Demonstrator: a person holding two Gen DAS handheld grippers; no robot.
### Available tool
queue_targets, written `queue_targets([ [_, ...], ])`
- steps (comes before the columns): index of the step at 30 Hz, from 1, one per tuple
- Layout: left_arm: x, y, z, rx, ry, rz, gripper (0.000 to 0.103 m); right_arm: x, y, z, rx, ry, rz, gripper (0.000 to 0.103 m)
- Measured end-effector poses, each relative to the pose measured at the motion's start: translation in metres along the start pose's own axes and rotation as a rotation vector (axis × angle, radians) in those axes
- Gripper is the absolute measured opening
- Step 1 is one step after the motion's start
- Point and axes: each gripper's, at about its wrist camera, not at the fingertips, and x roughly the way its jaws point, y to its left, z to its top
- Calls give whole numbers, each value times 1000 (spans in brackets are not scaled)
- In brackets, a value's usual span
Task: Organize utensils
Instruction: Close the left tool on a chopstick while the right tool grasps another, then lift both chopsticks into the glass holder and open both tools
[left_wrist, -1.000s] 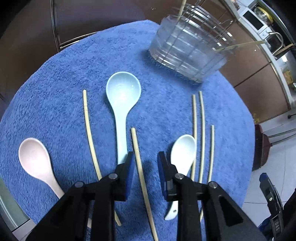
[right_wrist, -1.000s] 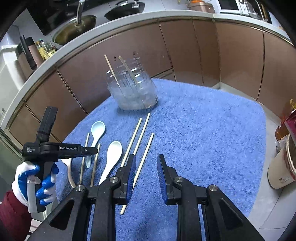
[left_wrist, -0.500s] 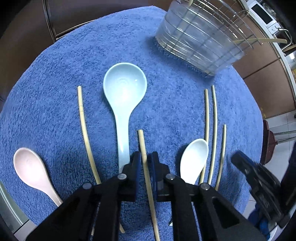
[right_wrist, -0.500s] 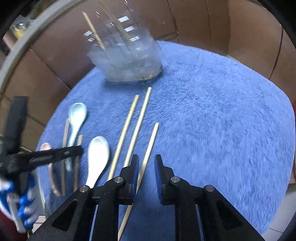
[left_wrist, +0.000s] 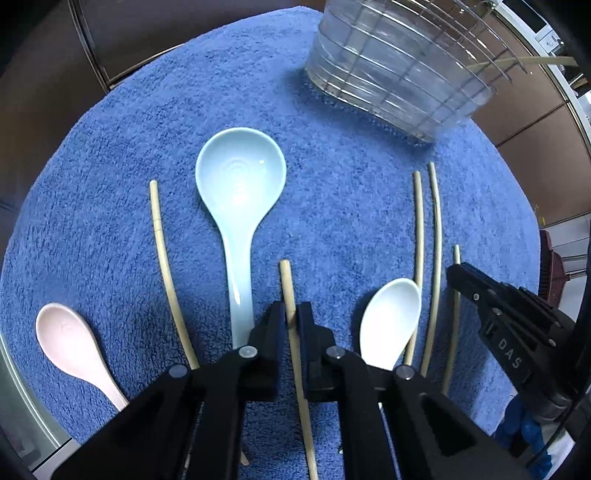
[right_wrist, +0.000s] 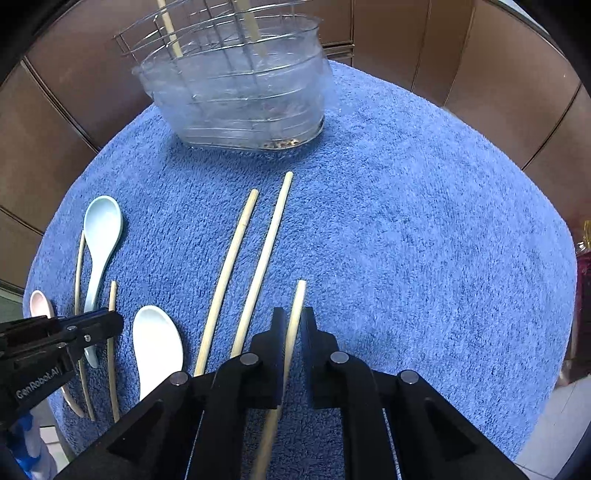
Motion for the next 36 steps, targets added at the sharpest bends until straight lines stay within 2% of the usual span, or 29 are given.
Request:
queue_targets([
  [3, -2, 1, -5, -25, -18, -22, 5, -6, -8, -5, 43, -22, 54, 6],
  [7, -17, 0, -20, -6, -74, -49, 5, -27, -15, -18, 55, -75, 112, 6],
  [12, -50, 0, -41, 42, -181, -114, 5, -69, -22, -47, 35, -191, 207, 6],
  [19, -100, 6, -71, 92, -303, -205, 5, -130, -19, -78, 8, -335, 282, 6],
  [22, -124, 5, -74, 105, -355, -234, 5, -152, -2, -73, -6, -417, 306, 6],
  [26, -168, 11, -68, 107, -477, -263, 5, -187, 15, -62, -58, -558, 299, 6],
  [30, -210, 12, -42, 86, -633, -305, 5, -226, 32, -33, -93, -752, 306, 6],
  [36, -261, 9, 13, 13, -936, -316, 5, -263, 47, 25, -98, -1033, 279, 6],
])
